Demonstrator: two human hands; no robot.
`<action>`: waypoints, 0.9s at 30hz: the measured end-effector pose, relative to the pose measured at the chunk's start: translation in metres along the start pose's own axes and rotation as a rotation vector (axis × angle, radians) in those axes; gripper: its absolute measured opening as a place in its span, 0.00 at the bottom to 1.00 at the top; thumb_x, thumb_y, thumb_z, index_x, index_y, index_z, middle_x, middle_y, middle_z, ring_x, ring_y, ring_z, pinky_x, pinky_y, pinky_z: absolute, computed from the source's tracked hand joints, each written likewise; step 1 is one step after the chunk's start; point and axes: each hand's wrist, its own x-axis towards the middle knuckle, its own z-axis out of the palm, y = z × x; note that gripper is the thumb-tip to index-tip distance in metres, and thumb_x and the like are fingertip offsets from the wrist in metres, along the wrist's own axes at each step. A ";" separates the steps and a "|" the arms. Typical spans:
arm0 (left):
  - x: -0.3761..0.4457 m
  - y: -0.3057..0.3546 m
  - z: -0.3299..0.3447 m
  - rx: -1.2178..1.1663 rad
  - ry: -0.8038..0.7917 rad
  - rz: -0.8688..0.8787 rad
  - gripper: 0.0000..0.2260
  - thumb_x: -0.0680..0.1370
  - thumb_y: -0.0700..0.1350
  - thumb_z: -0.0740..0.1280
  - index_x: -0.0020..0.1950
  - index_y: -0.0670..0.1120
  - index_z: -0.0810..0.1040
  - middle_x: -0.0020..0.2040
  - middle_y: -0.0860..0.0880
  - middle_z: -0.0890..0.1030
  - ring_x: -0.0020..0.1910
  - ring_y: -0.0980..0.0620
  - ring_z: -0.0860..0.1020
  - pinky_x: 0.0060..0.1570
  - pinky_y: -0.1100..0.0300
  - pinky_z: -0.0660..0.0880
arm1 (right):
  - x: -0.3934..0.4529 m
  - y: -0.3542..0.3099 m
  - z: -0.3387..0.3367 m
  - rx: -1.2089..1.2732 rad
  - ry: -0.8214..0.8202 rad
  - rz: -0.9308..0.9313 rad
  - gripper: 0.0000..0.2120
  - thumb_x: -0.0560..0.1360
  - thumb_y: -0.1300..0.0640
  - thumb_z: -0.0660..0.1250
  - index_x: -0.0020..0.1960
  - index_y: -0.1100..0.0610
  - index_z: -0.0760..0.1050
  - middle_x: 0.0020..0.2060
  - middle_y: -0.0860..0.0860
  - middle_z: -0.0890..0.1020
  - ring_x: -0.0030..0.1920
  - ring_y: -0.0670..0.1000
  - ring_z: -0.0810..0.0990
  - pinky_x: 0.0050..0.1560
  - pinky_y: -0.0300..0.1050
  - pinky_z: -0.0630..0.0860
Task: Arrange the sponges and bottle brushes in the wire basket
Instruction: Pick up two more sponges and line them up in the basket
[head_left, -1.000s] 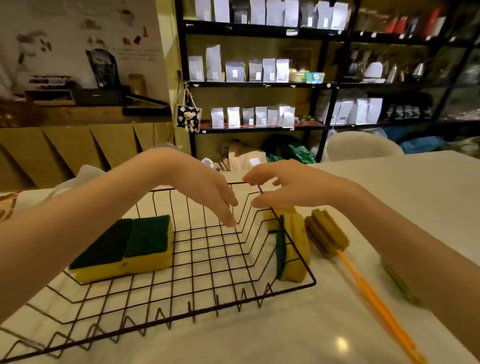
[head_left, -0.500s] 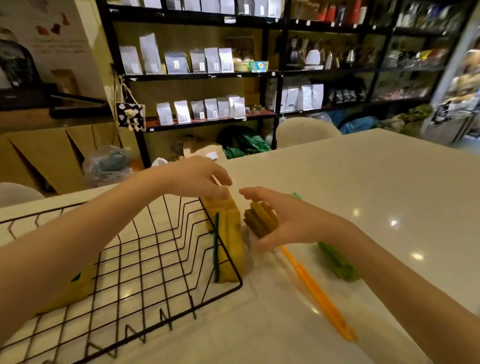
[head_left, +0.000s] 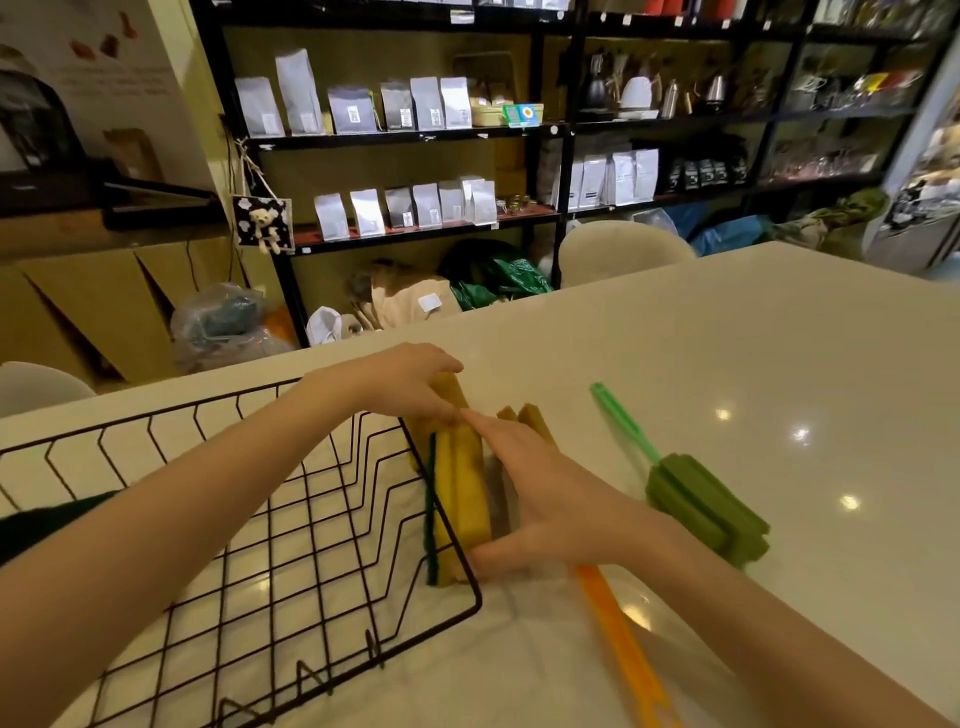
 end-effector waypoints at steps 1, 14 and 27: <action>0.003 -0.003 0.001 0.011 -0.020 -0.018 0.30 0.74 0.53 0.65 0.72 0.47 0.60 0.71 0.46 0.66 0.69 0.47 0.64 0.66 0.54 0.63 | 0.001 0.000 0.000 -0.013 0.000 0.000 0.53 0.61 0.42 0.74 0.73 0.47 0.43 0.73 0.46 0.56 0.70 0.46 0.57 0.70 0.44 0.60; 0.020 -0.001 0.012 0.065 -0.093 -0.029 0.29 0.72 0.45 0.67 0.71 0.50 0.62 0.66 0.43 0.68 0.64 0.44 0.68 0.61 0.52 0.69 | -0.001 0.015 -0.012 0.209 0.135 0.027 0.48 0.59 0.47 0.77 0.70 0.44 0.53 0.64 0.42 0.65 0.63 0.44 0.67 0.62 0.44 0.71; 0.021 -0.002 0.018 0.136 -0.101 -0.034 0.36 0.66 0.61 0.70 0.70 0.55 0.60 0.68 0.48 0.67 0.64 0.46 0.68 0.58 0.53 0.70 | -0.014 0.032 -0.067 0.612 0.557 0.153 0.45 0.60 0.56 0.75 0.69 0.44 0.55 0.66 0.48 0.61 0.64 0.50 0.65 0.58 0.48 0.75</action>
